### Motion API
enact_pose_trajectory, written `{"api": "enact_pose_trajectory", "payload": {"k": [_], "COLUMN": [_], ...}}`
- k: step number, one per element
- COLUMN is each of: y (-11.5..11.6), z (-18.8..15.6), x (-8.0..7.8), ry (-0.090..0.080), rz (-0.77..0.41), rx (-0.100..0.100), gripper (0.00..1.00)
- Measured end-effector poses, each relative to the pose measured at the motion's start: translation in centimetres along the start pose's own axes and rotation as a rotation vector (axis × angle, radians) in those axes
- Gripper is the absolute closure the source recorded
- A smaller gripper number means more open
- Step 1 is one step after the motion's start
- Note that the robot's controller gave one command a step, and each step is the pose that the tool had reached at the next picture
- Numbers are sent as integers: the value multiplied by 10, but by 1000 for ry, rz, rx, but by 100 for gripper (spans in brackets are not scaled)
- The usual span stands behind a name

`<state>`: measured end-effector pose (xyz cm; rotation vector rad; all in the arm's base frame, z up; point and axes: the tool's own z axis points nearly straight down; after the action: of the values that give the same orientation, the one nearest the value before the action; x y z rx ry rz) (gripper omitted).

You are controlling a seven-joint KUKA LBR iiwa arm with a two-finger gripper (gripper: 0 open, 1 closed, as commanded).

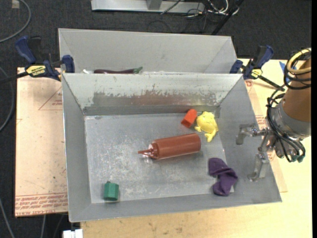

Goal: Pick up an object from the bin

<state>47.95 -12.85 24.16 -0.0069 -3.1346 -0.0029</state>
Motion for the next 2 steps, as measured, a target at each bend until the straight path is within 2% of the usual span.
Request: {"api": "enact_pose_trajectory", "payload": {"k": [1,2], "y": [1,8], "z": [-4,31], "x": [-2,-6], "ry": [-8,-11], "rz": [-4,-84], "rx": [2,3], "gripper": [0,0]}}
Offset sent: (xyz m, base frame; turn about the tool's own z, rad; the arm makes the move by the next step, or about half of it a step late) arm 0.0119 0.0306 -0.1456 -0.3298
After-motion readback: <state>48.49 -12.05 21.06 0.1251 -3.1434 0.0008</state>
